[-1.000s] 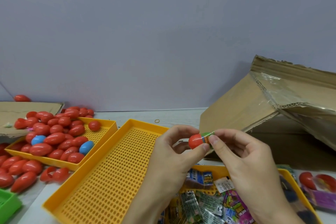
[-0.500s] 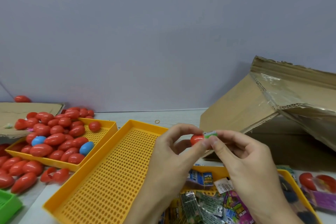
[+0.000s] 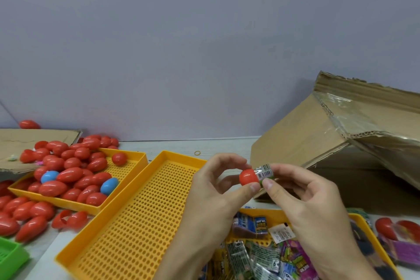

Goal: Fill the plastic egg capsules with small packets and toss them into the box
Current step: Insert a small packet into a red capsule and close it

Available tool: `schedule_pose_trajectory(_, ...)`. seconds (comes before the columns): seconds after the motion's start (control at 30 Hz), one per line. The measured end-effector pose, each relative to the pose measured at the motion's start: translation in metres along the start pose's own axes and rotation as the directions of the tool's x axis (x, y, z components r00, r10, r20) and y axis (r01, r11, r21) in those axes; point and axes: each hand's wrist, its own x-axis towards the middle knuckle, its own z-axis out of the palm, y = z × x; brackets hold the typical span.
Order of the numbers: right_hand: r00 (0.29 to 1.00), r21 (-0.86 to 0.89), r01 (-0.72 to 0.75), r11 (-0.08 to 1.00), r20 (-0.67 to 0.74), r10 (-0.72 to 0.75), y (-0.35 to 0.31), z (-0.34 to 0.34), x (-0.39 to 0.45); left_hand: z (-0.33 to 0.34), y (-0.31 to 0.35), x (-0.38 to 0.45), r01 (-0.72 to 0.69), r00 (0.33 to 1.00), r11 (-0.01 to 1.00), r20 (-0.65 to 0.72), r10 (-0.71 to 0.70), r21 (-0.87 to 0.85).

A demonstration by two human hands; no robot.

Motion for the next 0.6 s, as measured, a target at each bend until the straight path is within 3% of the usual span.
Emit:
schedule_pose_trajectory(0.23, 0.999, -0.010, 0.004, 1.000, -0.048, -0.005, -0.0042, 0.0043, -0.0013, 0.0033, 0.0036, -0.0011, -0.021, 1.000, 0.995, 0.009, 0.020, 0.100)
schedule_pose_trajectory(0.6, 0.997, 0.042, -0.061, 0.997, -0.040, 0.062, -0.0063, 0.0046, -0.0005, 0.0044, 0.0036, -0.0002, -0.061, 0.998, 0.997, 0.032, 0.059, 0.057)
